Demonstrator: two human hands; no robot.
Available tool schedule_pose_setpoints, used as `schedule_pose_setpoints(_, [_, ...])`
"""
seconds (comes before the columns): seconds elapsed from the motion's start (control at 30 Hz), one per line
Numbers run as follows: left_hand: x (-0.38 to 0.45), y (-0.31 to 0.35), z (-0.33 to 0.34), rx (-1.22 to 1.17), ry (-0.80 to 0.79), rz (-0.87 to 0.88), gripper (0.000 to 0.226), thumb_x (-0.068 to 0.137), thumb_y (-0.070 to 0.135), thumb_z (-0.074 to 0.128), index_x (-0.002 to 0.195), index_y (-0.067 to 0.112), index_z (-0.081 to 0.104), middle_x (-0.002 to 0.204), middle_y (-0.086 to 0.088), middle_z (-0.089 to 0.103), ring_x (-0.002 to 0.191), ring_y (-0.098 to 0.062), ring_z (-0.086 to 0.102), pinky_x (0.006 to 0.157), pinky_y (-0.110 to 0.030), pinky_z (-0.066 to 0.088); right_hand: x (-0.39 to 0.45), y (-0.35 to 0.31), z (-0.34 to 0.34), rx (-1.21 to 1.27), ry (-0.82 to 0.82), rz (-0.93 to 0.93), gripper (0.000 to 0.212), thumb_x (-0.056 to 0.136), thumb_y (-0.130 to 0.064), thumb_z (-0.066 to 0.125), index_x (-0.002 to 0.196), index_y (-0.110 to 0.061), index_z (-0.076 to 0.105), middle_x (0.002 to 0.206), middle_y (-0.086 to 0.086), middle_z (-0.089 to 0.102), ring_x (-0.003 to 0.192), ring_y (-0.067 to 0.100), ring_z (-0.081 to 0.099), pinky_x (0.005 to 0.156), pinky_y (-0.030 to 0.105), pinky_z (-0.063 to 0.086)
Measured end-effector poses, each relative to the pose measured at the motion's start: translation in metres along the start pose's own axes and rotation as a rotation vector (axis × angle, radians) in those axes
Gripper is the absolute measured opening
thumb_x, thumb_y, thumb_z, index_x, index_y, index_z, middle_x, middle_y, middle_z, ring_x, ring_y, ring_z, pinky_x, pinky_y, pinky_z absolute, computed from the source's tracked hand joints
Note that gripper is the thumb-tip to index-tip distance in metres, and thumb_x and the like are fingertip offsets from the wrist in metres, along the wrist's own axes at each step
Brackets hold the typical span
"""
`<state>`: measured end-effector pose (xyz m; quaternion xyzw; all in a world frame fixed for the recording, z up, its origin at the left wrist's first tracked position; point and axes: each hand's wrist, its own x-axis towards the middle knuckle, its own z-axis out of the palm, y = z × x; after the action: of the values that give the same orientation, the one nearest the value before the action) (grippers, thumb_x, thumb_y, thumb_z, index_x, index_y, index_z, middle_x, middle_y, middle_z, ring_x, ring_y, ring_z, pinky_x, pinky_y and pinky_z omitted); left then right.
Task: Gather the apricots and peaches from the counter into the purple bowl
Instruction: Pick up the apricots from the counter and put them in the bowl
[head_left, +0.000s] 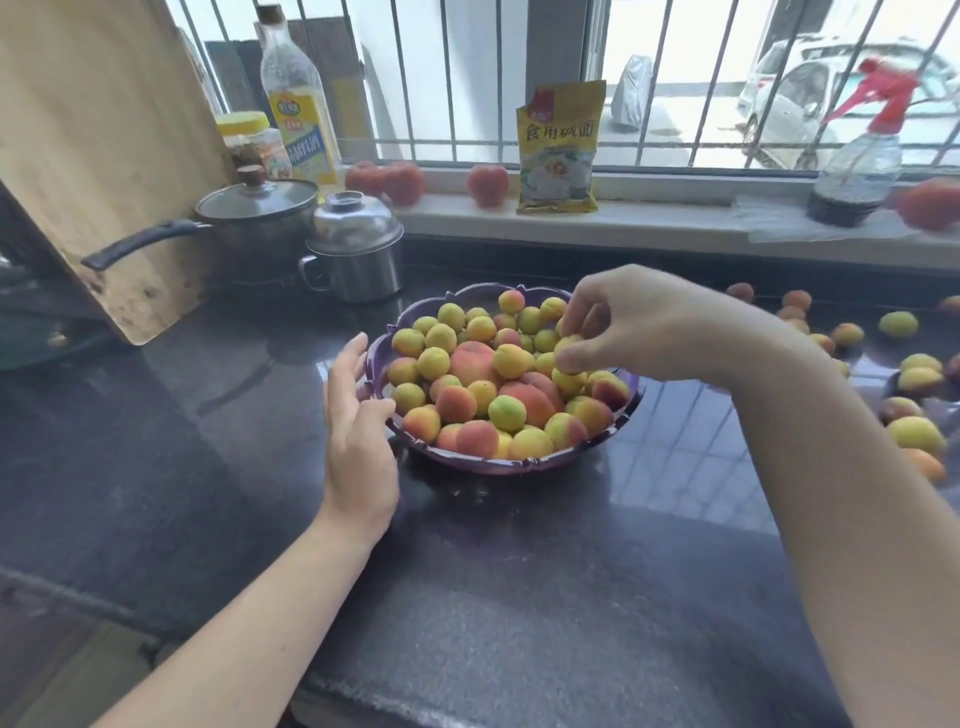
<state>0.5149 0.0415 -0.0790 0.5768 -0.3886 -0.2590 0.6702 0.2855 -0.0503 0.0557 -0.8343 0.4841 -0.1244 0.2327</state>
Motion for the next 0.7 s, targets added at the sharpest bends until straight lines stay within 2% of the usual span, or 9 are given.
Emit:
schedule_pose_setpoints(0.13, [-0.001, 0.001, -0.001, -0.021, 0.088, -0.015, 0.044, 0.087, 0.032, 0.045, 0.126, 0.049, 0.056, 0.141, 0.0, 0.057, 0.135, -0.022, 0.055, 0.117, -0.055, 0.045, 0.005, -0.001, 0.012, -0.212, -0.017, -0.01, 0.021, 0.086, -0.043, 0.076, 0.095, -0.024, 0.072, 0.092, -0.009, 0.065, 0.084, 0.007, 0.058, 0.065, 0.022, 0.048])
schedule_pose_setpoints(0.23, [0.001, 0.0, -0.001, 0.005, 0.101, -0.016, 0.041, 0.089, 0.034, 0.044, 0.125, 0.047, 0.056, 0.138, 0.001, 0.056, 0.134, -0.022, 0.055, 0.115, -0.054, 0.046, 0.006, -0.003, 0.017, -0.292, -0.041, -0.036, 0.02, 0.086, -0.043, 0.074, 0.092, -0.024, 0.073, 0.09, -0.007, 0.066, 0.081, 0.008, 0.059, 0.063, 0.024, 0.05])
schedule_pose_setpoints(0.33, [0.004, 0.0, 0.001, 0.002, 0.083, -0.039, 0.044, 0.089, 0.035, 0.044, 0.131, 0.042, 0.055, 0.133, 0.005, 0.056, 0.131, -0.02, 0.056, 0.115, -0.05, 0.047, 0.01, -0.002, 0.025, -0.373, -0.056, -0.058, 0.019, 0.088, -0.042, 0.073, 0.089, -0.023, 0.073, 0.085, -0.008, 0.065, 0.076, 0.009, 0.057, 0.056, 0.022, 0.043])
schedule_pose_setpoints(0.43, [0.006, 0.0, 0.003, 0.026, 0.074, -0.062, 0.05, 0.09, 0.042, 0.042, 0.139, 0.038, 0.051, 0.133, 0.01, 0.057, 0.129, -0.014, 0.057, 0.117, -0.044, 0.045, 0.014, 0.002, 0.029, -0.379, -0.027, -0.065, 0.019, 0.089, -0.042, 0.073, 0.088, -0.023, 0.073, 0.081, -0.008, 0.065, 0.075, 0.009, 0.058, 0.056, 0.021, 0.042])
schedule_pose_setpoints(0.6, [0.011, -0.005, 0.004, 0.07, 0.057, -0.064, 0.064, 0.092, 0.046, 0.039, 0.152, 0.03, 0.05, 0.15, 0.007, 0.057, 0.141, -0.011, 0.052, 0.123, -0.041, 0.038, 0.015, 0.005, 0.029, -0.369, -0.039, -0.073, 0.018, 0.089, -0.042, 0.073, 0.092, -0.024, 0.072, 0.086, -0.008, 0.064, 0.077, 0.01, 0.058, 0.057, 0.02, 0.042])
schedule_pose_setpoints(0.7, [0.014, -0.01, 0.003, 0.065, 0.032, -0.058, 0.066, 0.092, 0.049, 0.039, 0.152, 0.026, 0.054, 0.149, 0.008, 0.061, 0.141, -0.013, 0.054, 0.123, -0.047, 0.039, 0.013, 0.009, 0.017, -0.158, -0.045, -0.048, 0.017, 0.089, -0.044, 0.072, 0.096, -0.028, 0.07, 0.088, -0.012, 0.064, 0.079, 0.006, 0.06, 0.06, 0.02, 0.042])
